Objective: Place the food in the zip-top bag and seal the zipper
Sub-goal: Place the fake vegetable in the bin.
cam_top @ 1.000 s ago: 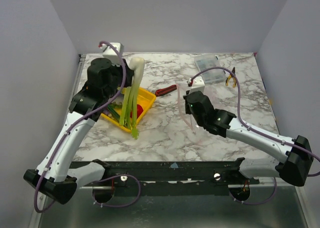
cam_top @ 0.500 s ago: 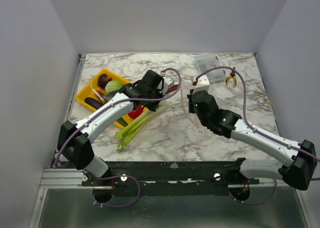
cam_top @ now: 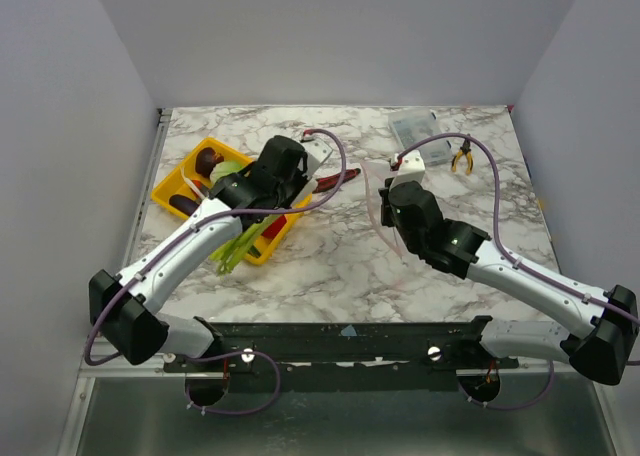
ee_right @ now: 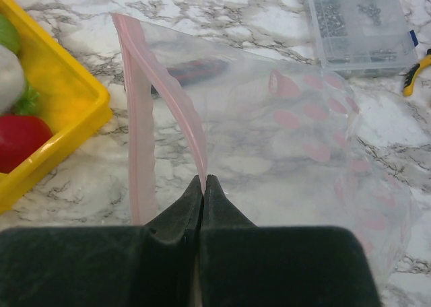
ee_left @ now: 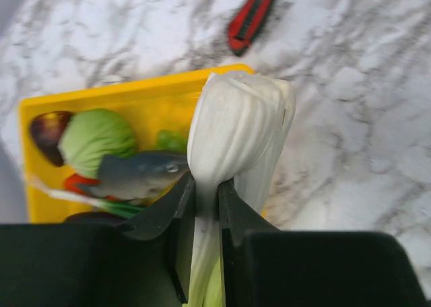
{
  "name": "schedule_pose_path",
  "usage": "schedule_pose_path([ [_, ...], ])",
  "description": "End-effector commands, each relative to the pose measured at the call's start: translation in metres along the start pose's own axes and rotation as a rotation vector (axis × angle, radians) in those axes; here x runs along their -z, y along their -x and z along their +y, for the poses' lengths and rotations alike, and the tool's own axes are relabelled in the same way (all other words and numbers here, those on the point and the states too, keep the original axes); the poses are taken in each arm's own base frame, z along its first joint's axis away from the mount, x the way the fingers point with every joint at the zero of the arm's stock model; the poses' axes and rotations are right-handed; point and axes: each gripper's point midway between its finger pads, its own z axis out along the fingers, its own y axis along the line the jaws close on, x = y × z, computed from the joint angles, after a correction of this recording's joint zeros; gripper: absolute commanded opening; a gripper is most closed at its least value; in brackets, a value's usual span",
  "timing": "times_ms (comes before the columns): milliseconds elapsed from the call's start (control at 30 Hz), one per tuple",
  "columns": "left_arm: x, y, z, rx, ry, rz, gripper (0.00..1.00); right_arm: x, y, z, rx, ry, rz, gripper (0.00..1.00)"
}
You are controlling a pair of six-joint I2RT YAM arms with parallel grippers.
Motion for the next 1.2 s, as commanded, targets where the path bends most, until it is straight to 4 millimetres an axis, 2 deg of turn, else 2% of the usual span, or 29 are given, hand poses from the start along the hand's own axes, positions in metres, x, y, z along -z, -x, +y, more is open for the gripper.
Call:
schedule_pose_path([
  [0,0.005,0.011,0.077,-0.089,0.298,-0.009,0.00,0.001,-0.004,-0.004,-0.004,-0.008,0.010,0.00],
  [100,-0.021,0.003,0.088,-0.092,0.287,0.068,0.00,0.001,-0.002,0.000,-0.007,0.008,0.007,0.00],
  [233,-0.065,-0.009,0.074,-0.020,0.122,0.120,0.00,0.002,-0.003,0.000,-0.005,0.014,0.012,0.00],
  [300,-0.078,-0.014,0.072,0.002,0.088,0.106,0.09,0.003,-0.003,-0.002,-0.006,0.013,0.011,0.00],
  [400,-0.086,-0.024,0.070,0.033,0.038,0.102,0.21,0.005,-0.004,-0.002,-0.013,0.020,0.006,0.00],
  [500,-0.083,-0.028,0.066,0.070,0.017,0.078,0.37,0.004,-0.007,0.000,-0.011,0.030,0.011,0.00],
  [667,-0.070,-0.032,0.057,0.144,0.001,0.036,0.53,-0.001,-0.013,0.005,0.000,0.044,0.027,0.00],
  [833,-0.049,-0.028,0.059,0.304,0.057,-0.017,0.91,0.000,-0.013,0.007,-0.006,0.060,0.022,0.00],
  [900,-0.035,-0.024,0.060,0.391,0.072,-0.044,0.97,0.001,-0.013,0.009,-0.008,0.070,0.023,0.00],
  [1033,-0.011,-0.016,0.071,0.505,0.124,-0.108,0.98,0.003,-0.012,0.009,-0.016,0.078,0.021,0.00],
  [1100,-0.010,-0.016,0.074,0.495,0.128,-0.111,0.98,0.003,-0.012,0.010,-0.019,0.080,0.019,0.00],
  [1167,-0.020,-0.028,0.083,0.475,0.179,-0.048,0.94,0.002,-0.012,0.010,-0.022,0.080,0.018,0.00],
])
